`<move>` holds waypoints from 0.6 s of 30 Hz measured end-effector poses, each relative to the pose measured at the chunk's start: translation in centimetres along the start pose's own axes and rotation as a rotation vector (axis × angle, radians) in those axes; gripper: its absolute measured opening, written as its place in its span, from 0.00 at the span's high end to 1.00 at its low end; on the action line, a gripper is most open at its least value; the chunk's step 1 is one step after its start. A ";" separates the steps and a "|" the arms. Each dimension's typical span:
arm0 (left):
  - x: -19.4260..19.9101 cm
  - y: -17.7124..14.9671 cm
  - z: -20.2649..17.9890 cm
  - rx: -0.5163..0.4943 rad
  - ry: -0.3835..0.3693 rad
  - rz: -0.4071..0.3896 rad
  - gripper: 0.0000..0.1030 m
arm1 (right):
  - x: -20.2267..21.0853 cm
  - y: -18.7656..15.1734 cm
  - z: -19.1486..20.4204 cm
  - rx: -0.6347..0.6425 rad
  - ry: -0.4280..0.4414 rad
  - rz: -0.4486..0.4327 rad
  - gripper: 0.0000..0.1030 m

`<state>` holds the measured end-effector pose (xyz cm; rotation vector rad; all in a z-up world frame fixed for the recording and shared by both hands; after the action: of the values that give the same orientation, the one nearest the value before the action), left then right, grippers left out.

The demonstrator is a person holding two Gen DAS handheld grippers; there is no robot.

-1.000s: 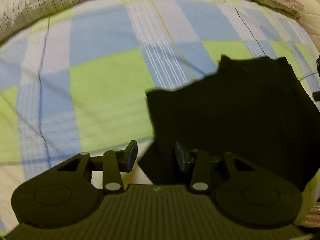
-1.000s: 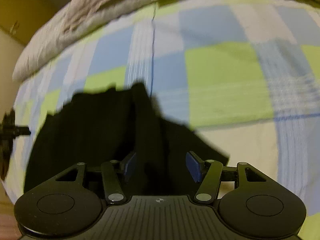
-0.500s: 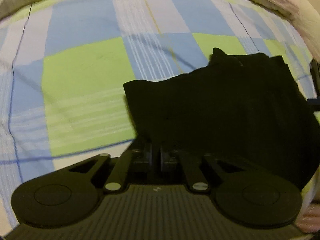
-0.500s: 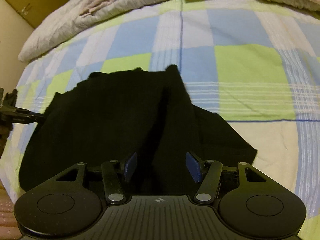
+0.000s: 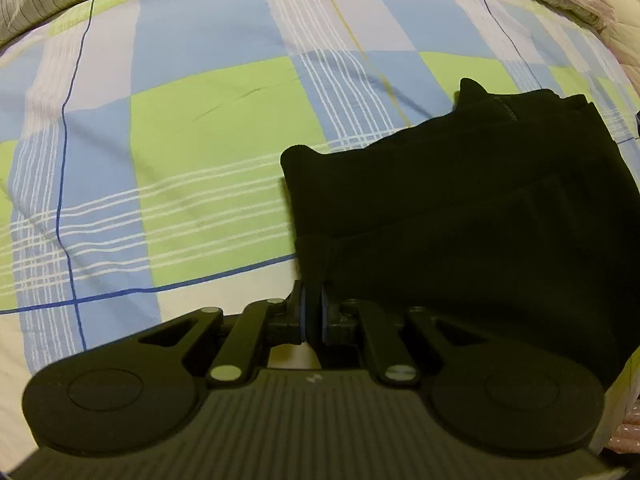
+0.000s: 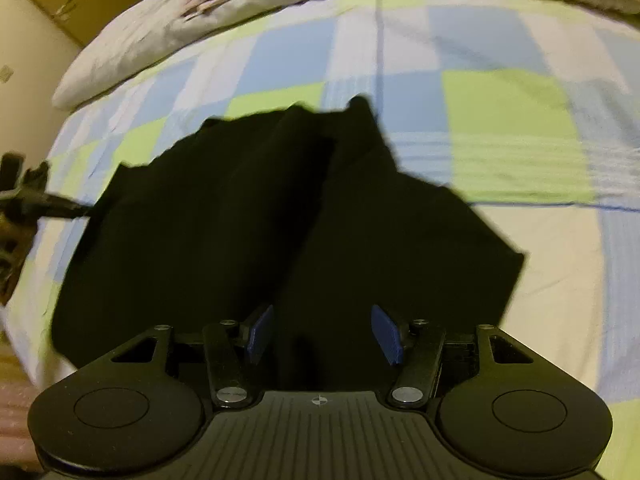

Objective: Fold clothes

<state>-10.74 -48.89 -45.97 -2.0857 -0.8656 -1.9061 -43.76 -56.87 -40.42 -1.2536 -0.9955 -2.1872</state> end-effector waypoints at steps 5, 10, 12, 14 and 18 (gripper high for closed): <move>0.2 -0.1 -0.5 -0.023 0.026 0.016 0.94 | -2.0 -0.9 3.4 0.107 0.107 0.053 0.43; 0.1 0.4 -1.1 -0.046 0.047 0.036 0.94 | -3.6 -1.7 6.7 0.275 0.116 0.093 0.43; 0.5 0.7 -1.2 -0.049 0.041 0.038 0.91 | -2.8 -1.3 5.4 0.214 0.104 0.045 0.43; 1.4 1.1 -1.6 -0.077 0.046 0.019 0.89 | -1.3 -0.8 3.2 0.122 0.078 -0.023 0.43; 2.7 2.2 -3.5 -0.200 0.063 -0.035 0.67 | 0.9 0.5 -1.9 -0.019 -0.024 -0.111 0.43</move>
<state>-12.49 -51.67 -42.33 -2.1182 -0.7294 -2.1444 -44.91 -58.63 -40.10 -1.2633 -1.0808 -2.2748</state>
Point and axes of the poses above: each gripper's, at about its wrist camera, not at the fingertips, and x roughly against the way its jaws point, z to its left, y to its top, the point moved 3 cm from there along -x, roughly the way its jaws point, and after that the axes turned 8 degrees about x, right-handed, at the moved point
